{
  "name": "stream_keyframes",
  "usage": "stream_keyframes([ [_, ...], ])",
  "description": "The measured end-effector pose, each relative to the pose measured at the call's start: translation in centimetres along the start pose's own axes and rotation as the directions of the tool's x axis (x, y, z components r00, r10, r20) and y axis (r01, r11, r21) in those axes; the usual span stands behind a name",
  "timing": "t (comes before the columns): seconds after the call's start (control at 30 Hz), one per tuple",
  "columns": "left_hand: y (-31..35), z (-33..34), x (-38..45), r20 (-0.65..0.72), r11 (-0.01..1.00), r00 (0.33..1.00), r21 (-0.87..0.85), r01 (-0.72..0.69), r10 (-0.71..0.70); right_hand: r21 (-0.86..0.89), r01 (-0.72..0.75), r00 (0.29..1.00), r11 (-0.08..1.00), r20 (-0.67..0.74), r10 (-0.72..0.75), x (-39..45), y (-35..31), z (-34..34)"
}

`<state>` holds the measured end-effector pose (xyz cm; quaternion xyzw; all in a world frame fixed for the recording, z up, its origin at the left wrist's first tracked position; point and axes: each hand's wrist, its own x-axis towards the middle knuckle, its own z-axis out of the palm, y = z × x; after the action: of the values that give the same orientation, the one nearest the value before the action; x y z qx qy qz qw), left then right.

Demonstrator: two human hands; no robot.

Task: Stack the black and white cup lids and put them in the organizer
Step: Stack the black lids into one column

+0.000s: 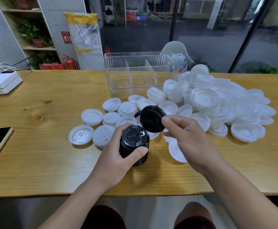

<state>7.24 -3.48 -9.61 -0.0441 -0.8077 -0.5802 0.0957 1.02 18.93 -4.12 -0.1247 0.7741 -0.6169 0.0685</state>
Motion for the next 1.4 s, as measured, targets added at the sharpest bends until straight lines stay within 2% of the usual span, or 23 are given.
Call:
stream_keyframes([
  [0.1,0.0,0.0,0.0,0.008,1.000,1.000,-0.011,-0.006,0.006,0.282,-0.057,0.998,0.958,-0.014,0.064,0.2,0.0,-0.1],
  [0.17,0.0,0.1,-0.1,0.011,1.000,1.000,-0.010,-0.021,0.021,0.504,-0.123,0.992,0.855,0.051,0.113,0.4,-0.1,0.1],
  [0.2,0.1,0.1,-0.1,0.008,1.000,1.000,-0.010,-0.029,0.029,0.566,-0.160,0.987,0.809,0.095,0.129,0.5,0.0,0.2],
  [0.27,0.1,0.1,-0.1,-0.001,0.999,0.999,-0.013,-0.038,0.038,0.578,-0.234,0.971,0.782,0.171,0.165,0.7,0.5,0.7],
  [0.33,-0.1,0.1,-0.1,0.001,0.999,0.999,-0.009,-0.042,0.042,0.524,-0.264,0.963,0.810,0.181,0.197,0.6,0.8,1.4],
  [0.43,-0.6,0.1,0.0,0.004,1.000,1.000,-0.002,-0.026,0.026,0.448,-0.201,0.980,0.871,0.096,0.177,0.3,0.9,2.1],
  [0.5,-1.0,0.1,0.0,0.005,1.000,1.000,-0.006,-0.010,0.010,0.335,-0.116,0.993,0.935,0.040,0.109,0.4,0.8,2.3],
  [0.6,-1.1,0.1,0.0,0.001,1.000,1.000,0.000,0.003,-0.003,0.161,-0.002,0.999,0.987,0.040,-0.004,0.5,0.8,2.5],
  [0.87,-1.4,-0.2,0.1,0.077,0.999,0.996,-0.009,-0.053,0.053,0.007,0.093,0.995,0.996,0.024,-0.093,0.4,1.7,2.8],
  [1.03,-1.3,-0.3,0.2,0.062,0.997,0.997,-0.055,-0.050,0.053,-0.083,0.171,0.985,0.982,0.023,-0.169,0.5,1.7,2.7],
  [1.1,-1.2,-0.3,0.2,0.059,0.998,0.997,-0.050,-0.046,0.049,-0.159,0.208,0.974,0.965,-0.052,-0.219,1.5,1.8,2.5],
  [1.17,-1.1,-0.4,0.2,0.057,0.998,0.997,-0.053,-0.041,0.044,-0.345,0.239,0.944,0.908,-0.134,-0.300,3.1,2.3,2.2],
  [1.27,-1.1,-0.5,0.2,0.058,0.997,0.998,-0.070,-0.030,0.034,-0.616,0.214,0.933,0.758,-0.101,-0.345,6.0,3.5,2.1],
  [1.4,-0.7,-0.5,0.1,0.063,0.997,0.998,-0.071,-0.027,0.032,-0.746,0.235,0.919,0.623,-0.038,-0.392,8.7,4.3,2.5],
])
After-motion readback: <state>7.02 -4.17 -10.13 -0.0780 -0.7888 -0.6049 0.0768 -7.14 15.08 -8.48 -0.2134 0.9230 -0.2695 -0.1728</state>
